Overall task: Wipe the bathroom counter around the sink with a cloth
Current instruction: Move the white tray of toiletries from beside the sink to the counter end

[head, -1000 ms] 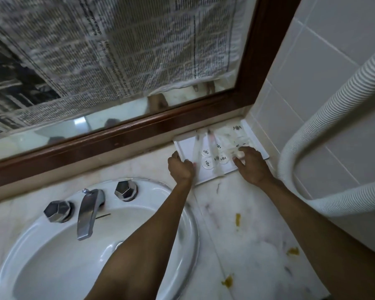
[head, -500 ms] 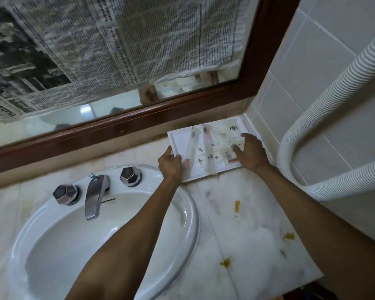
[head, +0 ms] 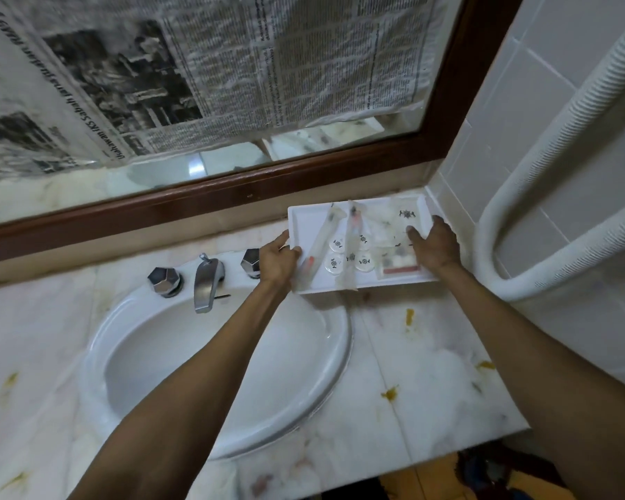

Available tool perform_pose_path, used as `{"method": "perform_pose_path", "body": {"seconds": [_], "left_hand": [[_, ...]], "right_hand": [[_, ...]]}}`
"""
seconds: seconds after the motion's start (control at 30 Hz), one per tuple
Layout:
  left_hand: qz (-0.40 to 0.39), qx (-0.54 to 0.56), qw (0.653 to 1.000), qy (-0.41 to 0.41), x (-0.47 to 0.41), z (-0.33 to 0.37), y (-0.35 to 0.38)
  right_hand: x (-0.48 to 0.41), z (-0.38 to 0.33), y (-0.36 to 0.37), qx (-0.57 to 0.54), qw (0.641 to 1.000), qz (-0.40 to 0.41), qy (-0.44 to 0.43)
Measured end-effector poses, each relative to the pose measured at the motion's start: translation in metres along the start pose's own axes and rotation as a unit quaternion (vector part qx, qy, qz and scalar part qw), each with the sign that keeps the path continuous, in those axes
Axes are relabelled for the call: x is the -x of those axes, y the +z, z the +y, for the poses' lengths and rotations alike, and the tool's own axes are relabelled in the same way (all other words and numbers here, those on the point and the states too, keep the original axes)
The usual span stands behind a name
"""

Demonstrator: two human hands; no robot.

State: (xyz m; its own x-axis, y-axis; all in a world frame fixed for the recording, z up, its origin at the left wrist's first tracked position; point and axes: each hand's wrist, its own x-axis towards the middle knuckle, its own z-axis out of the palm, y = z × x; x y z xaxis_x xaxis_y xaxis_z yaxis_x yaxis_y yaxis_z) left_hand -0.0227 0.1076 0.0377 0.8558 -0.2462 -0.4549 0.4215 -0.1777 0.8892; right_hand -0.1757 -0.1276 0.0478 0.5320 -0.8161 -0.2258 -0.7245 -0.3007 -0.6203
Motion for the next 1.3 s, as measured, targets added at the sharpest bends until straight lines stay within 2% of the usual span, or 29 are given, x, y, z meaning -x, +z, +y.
{"method": "perform_pose_path", "body": {"seconds": [0.1,0.37,0.6,0.83,1.3], "left_hand": [[-0.006,-0.035,0.999,0.024,0.014,0.008,-0.034],[-0.004,0.015,0.999,0.047,0.073,0.018,-0.149],[0.062,-0.018,0.995,0.073,0.119,-0.01,-0.285],[0.138,-0.016,0.987,0.074,0.161,-0.026,-0.41],[0.341,0.041,0.939,0.001,0.139,-0.036,-0.598]], "right_hand": [[0.022,-0.012,0.006,-0.034,0.999,-0.004,-0.016],[0.109,-0.069,0.05,-0.1,0.991,-0.021,-0.085],[0.212,-0.123,0.11,-0.112,0.983,-0.055,-0.133],[0.295,-0.185,0.175,-0.109,0.968,-0.133,-0.181],[0.354,-0.344,0.328,-0.006,0.917,-0.292,-0.271]]}}
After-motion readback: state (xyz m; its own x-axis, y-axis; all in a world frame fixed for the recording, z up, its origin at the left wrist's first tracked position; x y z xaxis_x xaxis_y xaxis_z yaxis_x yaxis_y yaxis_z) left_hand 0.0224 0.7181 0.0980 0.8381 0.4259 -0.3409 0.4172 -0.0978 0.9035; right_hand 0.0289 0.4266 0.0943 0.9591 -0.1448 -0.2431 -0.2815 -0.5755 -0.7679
